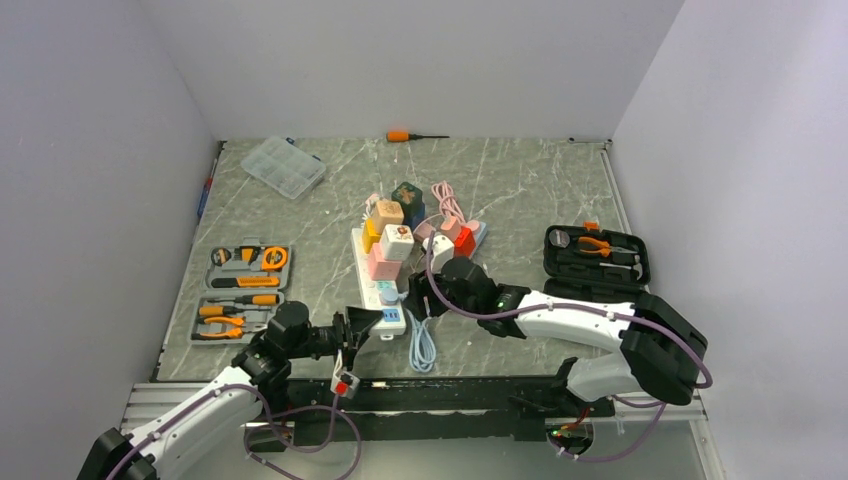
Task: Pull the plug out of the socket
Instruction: Remove the plug from the socket.
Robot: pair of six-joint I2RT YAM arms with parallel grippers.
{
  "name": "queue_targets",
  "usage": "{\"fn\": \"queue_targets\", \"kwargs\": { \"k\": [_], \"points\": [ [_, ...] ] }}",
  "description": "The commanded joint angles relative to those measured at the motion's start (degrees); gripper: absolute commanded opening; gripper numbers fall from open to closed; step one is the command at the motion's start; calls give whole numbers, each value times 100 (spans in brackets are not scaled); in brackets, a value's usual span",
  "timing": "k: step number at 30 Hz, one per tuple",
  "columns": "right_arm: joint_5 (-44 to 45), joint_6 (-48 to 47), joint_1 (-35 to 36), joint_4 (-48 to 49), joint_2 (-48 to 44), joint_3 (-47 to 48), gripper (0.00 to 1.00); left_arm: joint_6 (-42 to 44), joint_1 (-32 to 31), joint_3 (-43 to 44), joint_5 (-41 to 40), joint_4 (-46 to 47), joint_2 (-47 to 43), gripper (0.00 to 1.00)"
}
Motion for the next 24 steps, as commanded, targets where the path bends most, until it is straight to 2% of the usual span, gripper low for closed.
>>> {"fn": "queue_targets", "kwargs": {
  "k": [1,4,7,16,24],
  "points": [
    [976,-617,198,266,-149,-23,66,-132,-26,371,-73,561,-249,35],
    [1630,-1084,378,597,-108,-140,66,-56,-34,556,-112,303,-207,39],
    [1891,-1474,460,1167,-130,-432,64,-192,-49,847,-306,115,-92,37],
    [1880,-1897,784,2321,132,-798,62,91,-61,1599,-476,-1547,-21,33],
    [2301,-2284,1152,2905,959,-420,62,-20,-75,1729,-561,-1547,29,30]
  ]
}}
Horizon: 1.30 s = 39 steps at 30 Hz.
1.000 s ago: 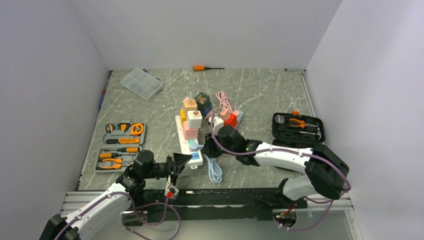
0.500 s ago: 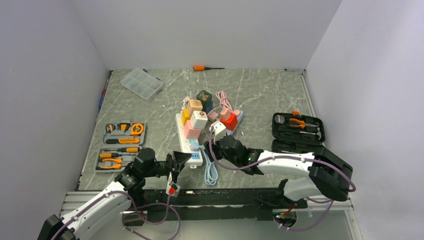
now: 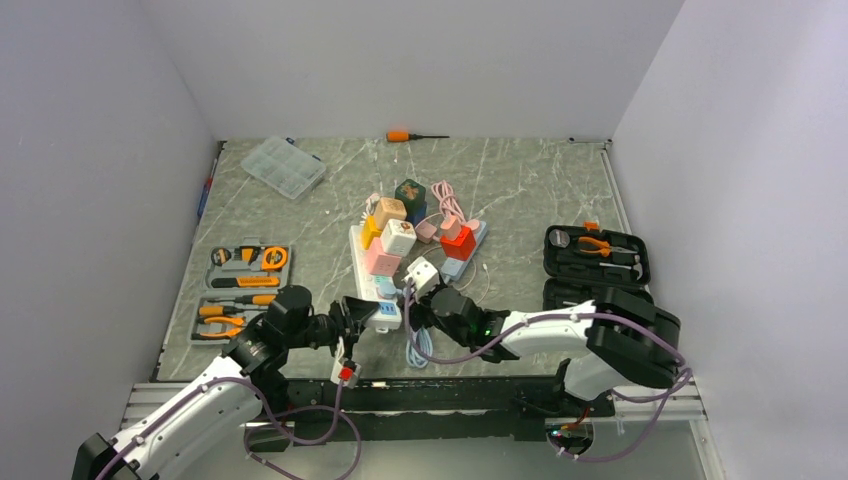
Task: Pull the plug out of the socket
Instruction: Remove the plug from the socket.
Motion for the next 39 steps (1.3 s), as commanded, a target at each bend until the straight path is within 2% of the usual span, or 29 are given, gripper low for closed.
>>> {"fn": "queue_targets", "kwargs": {
  "k": [1,3,7,9,14,15,20,24,27,31,35,39],
  "points": [
    [549,-453,227,686,458,440,62,48,-9,449,-23,518,-20,30],
    [915,-617,302,721,691,633,59,4,-11,470,-55,527,-23,29],
    [1508,-836,413,880,942,844,46,-18,-17,509,-101,424,-50,29],
    [1624,-971,459,1085,941,831,36,1,-13,523,-104,335,-81,28],
    [1767,-991,505,1231,882,885,2,92,-15,537,-98,58,-141,30],
    [1814,-951,504,1244,877,891,0,161,-12,546,-93,-35,-141,30],
    [2178,-926,537,1489,857,823,0,447,-21,652,-114,-626,-123,30],
    [2450,-1185,526,1757,862,766,0,779,-22,902,-214,-1535,62,29],
    [2687,-1440,531,2019,876,721,0,791,-18,981,-274,-1812,207,29],
    [2640,-1501,539,1859,828,760,0,669,-36,810,-270,-1459,255,29],
    [2454,-1122,647,1357,559,530,0,318,-41,498,-717,-662,397,28],
    [2183,-385,828,521,197,149,0,-177,-43,281,-1165,-245,610,28]
  ]
}}
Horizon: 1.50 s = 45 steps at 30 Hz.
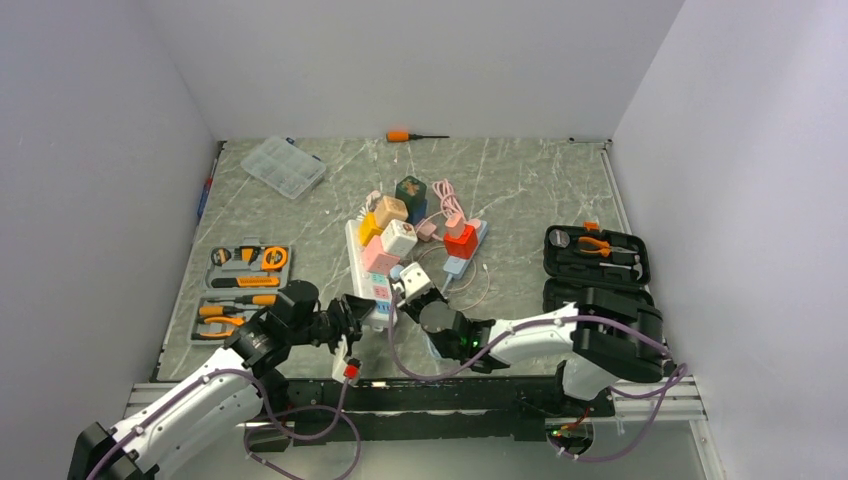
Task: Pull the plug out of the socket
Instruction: Remove the plug from the socket, then place the plug at the corner of the board.
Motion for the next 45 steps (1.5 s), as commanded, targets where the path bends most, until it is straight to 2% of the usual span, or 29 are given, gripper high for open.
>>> {"fn": "queue_targets", "kwargs": {
  "k": [1,5,9,12,13,16,19,22,26,30,32,37,41,45],
  "points": [
    [-190,1022,178,-839,-551,-333,0,-871,41,-234,-650,719,249,29],
    [-576,2177,198,-1802,-715,-522,0,-796,42,-159,-471,216,451,43],
    [-891,3077,194,-2099,-827,-912,1,-997,34,-105,-481,122,666,47],
    [-1163,3500,189,-2360,-824,-983,15,-1067,34,-318,-564,409,621,46],
    [-1175,3706,189,-2503,-857,-971,28,-1143,27,-399,-591,550,597,45],
    [-1177,3893,189,-2813,-1143,-919,48,-1397,-45,-567,-767,851,575,45],
    [-1007,3935,160,-2981,-1663,-947,62,-1628,-76,-601,-895,772,625,46],
    [-910,3940,1,-3222,-2326,-968,72,-1698,-88,-697,-916,734,570,55],
    [-1200,3923,-578,-3640,-3269,-948,75,-1903,-97,-695,-859,322,591,65],
    [-1761,4002,-1542,-4053,-4030,-794,75,-2376,-106,-709,-898,186,631,66],
    [-1917,4028,-1954,-4222,-4225,-691,75,-2500,-102,-725,-912,154,660,63],
    [-1990,3999,-2342,-4489,-3992,-350,75,-2999,-104,-685,-1080,126,791,54],
    [-1917,4095,-2503,-4583,-3710,-219,76,-3151,-143,-513,-810,-413,671,60],
    [-2102,4297,-2852,-4642,-3511,-135,76,-4043,-159,-165,-878,-382,1115,63]
  ]
}}
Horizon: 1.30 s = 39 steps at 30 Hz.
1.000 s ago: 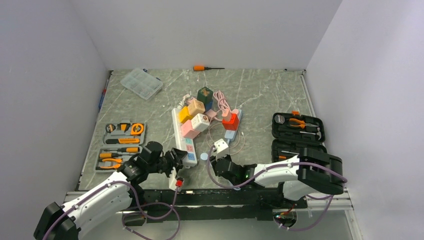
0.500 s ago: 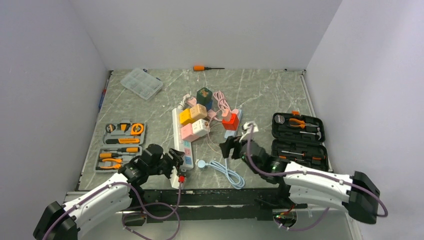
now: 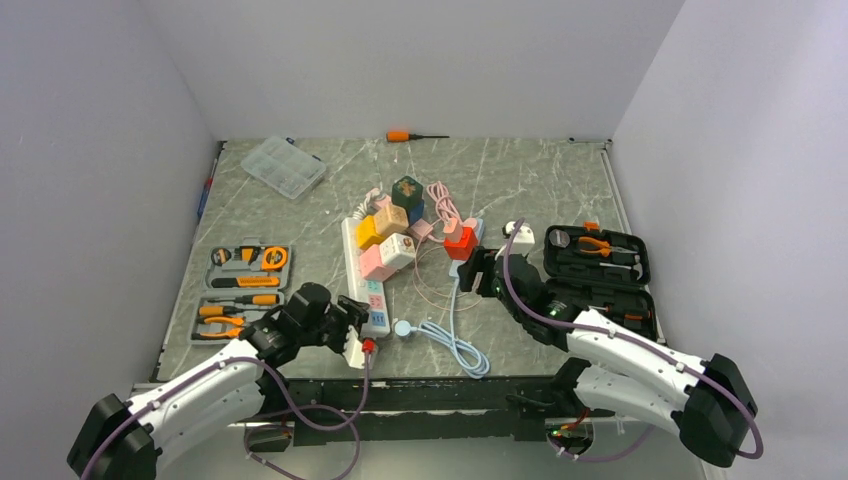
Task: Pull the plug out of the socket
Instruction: Remove the plug from the socket.
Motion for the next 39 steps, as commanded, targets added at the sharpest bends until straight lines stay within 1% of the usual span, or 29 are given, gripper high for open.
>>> {"fn": "queue_targets", "kwargs": {
  "k": [1,2,3,4,7,10,12,13,14,18,20,21,24,26,30,31,32,36,39],
  "points": [
    [-204,256,-324,-104,162,284,76,-1785,11,354,214,-1003,358,64],
    [-211,281,-356,-102,183,290,76,-1923,11,426,354,-1090,317,64],
    [-212,304,-388,-116,205,285,76,-2486,14,488,386,-1060,289,65],
    [-206,313,-407,-132,219,292,77,-2652,21,540,403,-1030,266,63],
    [-242,294,-468,-96,262,274,77,-2982,82,569,194,-833,39,66],
    [-265,243,-470,-108,343,325,77,-3023,157,777,249,-994,116,67],
    [-249,227,-480,-103,377,346,78,-2598,153,827,564,-1376,143,69],
    [-229,222,-480,-101,399,357,78,-2354,137,788,714,-1555,127,74],
    [-215,222,-481,-97,412,375,78,-2176,120,740,750,-1675,115,76],
    [-189,245,-501,-123,455,382,78,-1720,109,546,536,-1992,69,79],
    [-216,255,-528,-102,470,381,79,-1482,110,494,523,-2138,-16,85],
    [-220,257,-546,-102,465,387,79,-1495,113,499,497,-2136,-60,87],
    [-209,257,-614,-145,482,454,79,-2040,128,639,423,-1909,-109,89],
    [-248,248,-720,-179,496,508,79,-2119,203,814,583,-1934,-97,89],
    [-431,351,-1076,-220,469,519,79,-2941,473,1132,564,-1405,-96,93],
    [-488,398,-1155,-218,441,496,79,-3073,492,1246,614,-1357,-135,94],
    [-558,434,-1235,-172,405,455,79,-3208,492,1378,642,-1322,-175,99],
    [-963,617,-1578,-48,351,312,79,-3574,489,2170,843,-1625,-56,99],
    [-1398,798,-1914,113,475,171,80,-3755,489,2846,871,-1835,102,99]
  ]
}}
